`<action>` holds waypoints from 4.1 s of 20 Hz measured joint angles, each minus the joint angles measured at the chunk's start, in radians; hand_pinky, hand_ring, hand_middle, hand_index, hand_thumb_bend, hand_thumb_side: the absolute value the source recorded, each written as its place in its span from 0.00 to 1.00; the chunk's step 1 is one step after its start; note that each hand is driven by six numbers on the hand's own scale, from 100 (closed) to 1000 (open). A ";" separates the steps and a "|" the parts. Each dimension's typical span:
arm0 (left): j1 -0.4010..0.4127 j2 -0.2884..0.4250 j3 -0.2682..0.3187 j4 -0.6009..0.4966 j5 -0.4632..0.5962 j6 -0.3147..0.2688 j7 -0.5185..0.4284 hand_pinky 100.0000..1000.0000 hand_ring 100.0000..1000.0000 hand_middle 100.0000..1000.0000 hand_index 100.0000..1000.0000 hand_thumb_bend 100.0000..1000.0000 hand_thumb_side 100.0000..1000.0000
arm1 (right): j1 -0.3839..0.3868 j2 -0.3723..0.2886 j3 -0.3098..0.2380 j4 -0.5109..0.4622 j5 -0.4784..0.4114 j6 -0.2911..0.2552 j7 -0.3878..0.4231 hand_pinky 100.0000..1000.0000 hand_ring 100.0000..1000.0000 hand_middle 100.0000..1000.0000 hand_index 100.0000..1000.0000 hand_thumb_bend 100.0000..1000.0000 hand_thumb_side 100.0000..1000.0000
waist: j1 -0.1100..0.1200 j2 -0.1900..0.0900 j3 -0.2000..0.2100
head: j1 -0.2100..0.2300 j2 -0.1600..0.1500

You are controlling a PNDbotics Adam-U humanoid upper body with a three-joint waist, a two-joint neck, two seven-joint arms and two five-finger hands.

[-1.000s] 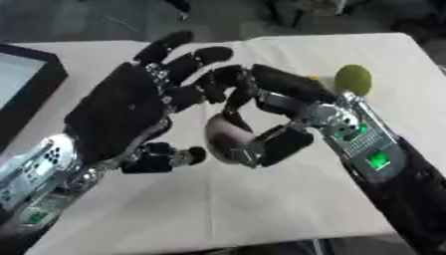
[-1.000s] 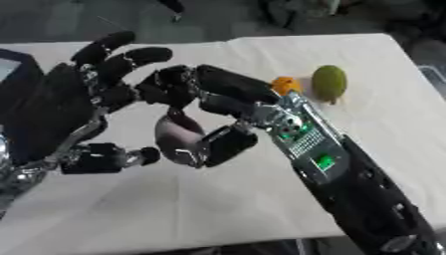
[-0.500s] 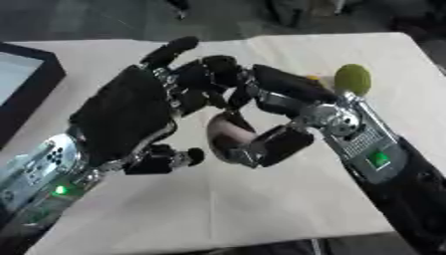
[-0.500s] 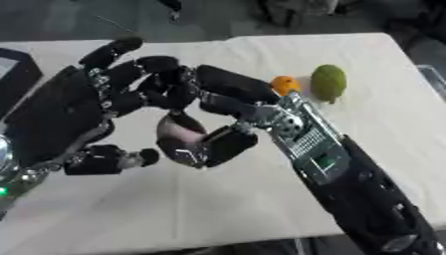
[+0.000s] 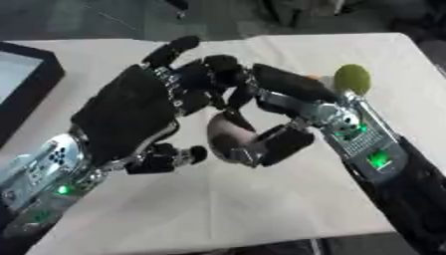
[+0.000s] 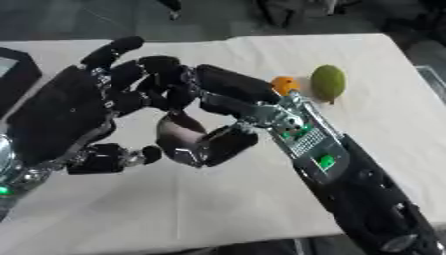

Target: Pick up the objects with one hand, pass them to the other hand, and then place them into the box on the other side of the table.

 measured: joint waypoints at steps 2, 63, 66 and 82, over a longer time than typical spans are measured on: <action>-0.001 0.000 -0.003 0.000 0.001 0.001 0.003 0.96 0.00 0.83 0.61 0.73 0.00 | 0.000 0.000 0.000 0.000 -0.001 0.000 0.000 0.61 0.74 0.78 0.23 0.00 0.20 | 0.000 0.000 -0.001 | 0.000 0.000; 0.051 0.050 0.015 0.005 -0.027 -0.032 0.095 0.97 0.03 0.80 0.49 0.00 0.00 | 0.102 -0.077 -0.228 -0.148 0.097 0.025 -0.170 0.61 0.71 0.76 0.63 0.00 0.24 | 0.008 0.001 -0.017 | 0.017 0.000; 0.051 0.050 0.017 0.005 -0.026 -0.024 0.095 0.97 0.02 0.80 0.49 0.00 0.00 | 0.102 -0.074 -0.228 -0.148 0.095 0.025 -0.170 0.61 0.71 0.76 0.62 0.00 0.23 | 0.007 0.001 -0.016 | 0.017 0.000; 0.019 0.044 0.028 0.005 0.024 -0.034 0.128 0.96 0.09 0.81 0.50 0.00 0.00 | 0.064 -0.059 -0.167 -0.148 0.046 0.014 -0.125 0.61 0.71 0.75 0.43 0.00 0.16 | 0.004 0.001 -0.004 | 0.011 0.000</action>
